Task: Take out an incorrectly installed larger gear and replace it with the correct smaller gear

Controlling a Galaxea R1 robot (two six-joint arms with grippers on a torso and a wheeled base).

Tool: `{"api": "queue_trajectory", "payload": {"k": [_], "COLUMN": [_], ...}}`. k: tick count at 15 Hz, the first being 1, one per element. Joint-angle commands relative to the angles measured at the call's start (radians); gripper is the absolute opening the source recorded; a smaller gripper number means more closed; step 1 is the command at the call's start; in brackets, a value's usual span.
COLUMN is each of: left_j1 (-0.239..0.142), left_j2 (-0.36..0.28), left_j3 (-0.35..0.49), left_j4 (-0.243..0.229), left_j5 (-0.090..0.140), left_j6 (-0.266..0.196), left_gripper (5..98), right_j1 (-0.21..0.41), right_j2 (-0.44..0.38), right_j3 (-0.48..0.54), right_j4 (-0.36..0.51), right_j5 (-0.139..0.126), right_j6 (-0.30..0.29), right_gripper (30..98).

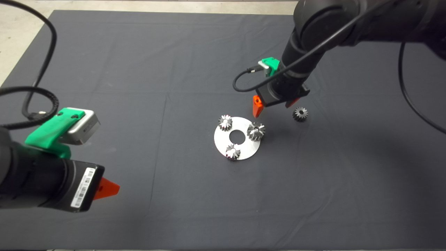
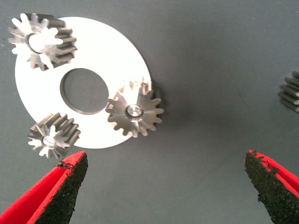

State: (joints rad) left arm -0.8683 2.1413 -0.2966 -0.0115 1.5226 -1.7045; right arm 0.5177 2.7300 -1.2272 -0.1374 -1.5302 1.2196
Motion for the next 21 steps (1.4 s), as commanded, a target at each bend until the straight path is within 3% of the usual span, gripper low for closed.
{"api": "queue_trajectory", "payload": {"k": [1,12,21], "left_j1": [-0.018,-0.018,-0.018], "left_j2": [0.0,-0.002,0.0], "left_j3": [0.016,0.016,0.016], "left_j4": [-0.012,-0.008,-0.007], "left_j5": [0.008,0.01,0.01], "left_j6": [-0.004,-0.004,-0.003], "left_gripper": [64.2,64.2,64.2], "right_j1": [-0.019,-0.059,-0.11], "right_j2": [0.004,0.107,0.095], "right_j3": [0.003,-0.081,-0.09], "right_j4": [-0.073,-0.129,-0.137], "right_j5": [-0.056,-0.056,-0.056], "right_j6": [-0.005,-0.008,-0.015], "right_gripper": [88.8,88.8,88.8]}}
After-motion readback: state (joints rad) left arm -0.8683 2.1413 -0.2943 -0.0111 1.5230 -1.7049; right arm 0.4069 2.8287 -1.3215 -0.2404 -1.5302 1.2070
